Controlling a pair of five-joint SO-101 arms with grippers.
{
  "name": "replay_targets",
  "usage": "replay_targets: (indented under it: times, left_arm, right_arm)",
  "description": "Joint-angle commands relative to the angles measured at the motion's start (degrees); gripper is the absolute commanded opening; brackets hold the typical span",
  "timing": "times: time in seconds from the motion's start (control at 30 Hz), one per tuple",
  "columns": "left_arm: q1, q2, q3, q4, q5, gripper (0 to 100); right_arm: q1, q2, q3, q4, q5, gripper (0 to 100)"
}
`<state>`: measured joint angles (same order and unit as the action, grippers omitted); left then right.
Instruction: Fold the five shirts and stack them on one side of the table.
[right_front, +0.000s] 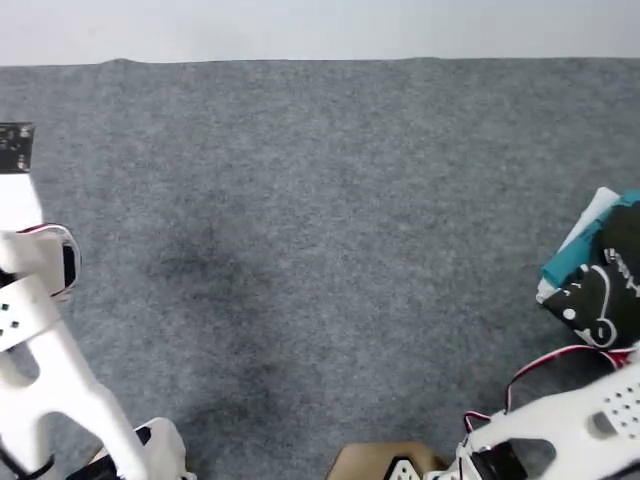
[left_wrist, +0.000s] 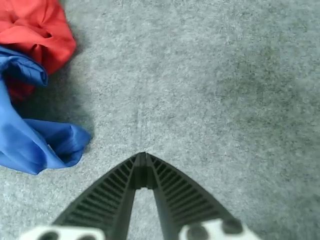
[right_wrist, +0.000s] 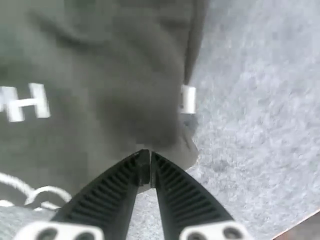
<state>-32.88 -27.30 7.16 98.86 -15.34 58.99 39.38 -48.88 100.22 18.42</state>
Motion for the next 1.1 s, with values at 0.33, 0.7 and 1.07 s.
replay_targets:
  times: [0.33, 0.7, 1.07]
  left_arm:
    - [0.4, -1.8, -0.4, 0.4, -0.3, 0]
    - [0.3, -1.9, -0.5, 0.6, -0.3, 0]
    - [0.4, -1.9, -0.5, 0.6, -0.3, 0]
  right_arm:
    - [-14.7, -1.7, -3.0, 1.5, -9.1, 1.0]
    - [-21.7, 10.1, -11.0, -2.4, -14.1, 1.0]
    - [-24.7, 10.7, -24.4, 0.1, -14.0, 1.0]
